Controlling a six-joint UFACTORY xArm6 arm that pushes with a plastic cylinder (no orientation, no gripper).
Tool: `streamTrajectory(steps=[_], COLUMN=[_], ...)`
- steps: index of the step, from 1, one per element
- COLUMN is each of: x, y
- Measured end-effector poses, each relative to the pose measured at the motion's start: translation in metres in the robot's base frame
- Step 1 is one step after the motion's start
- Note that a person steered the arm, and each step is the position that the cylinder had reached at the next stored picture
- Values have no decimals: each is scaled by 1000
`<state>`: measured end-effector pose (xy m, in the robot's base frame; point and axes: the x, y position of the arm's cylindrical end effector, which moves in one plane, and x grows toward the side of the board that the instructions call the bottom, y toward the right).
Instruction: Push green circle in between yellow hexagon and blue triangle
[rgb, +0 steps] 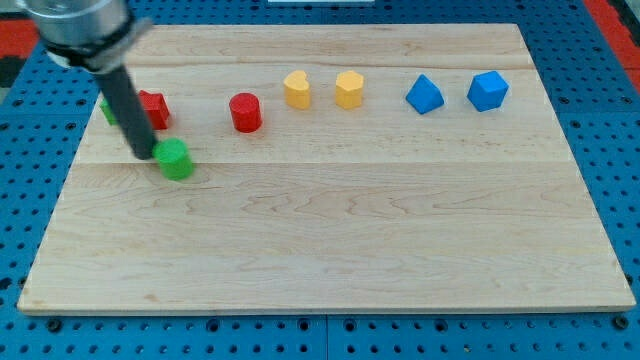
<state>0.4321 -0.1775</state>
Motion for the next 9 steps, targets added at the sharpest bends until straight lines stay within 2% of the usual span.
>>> streamTrajectory(steps=[1, 3, 4, 6, 7, 9], x=[4, 64, 41, -33, -52, -76], y=[56, 35, 112, 258, 278, 269])
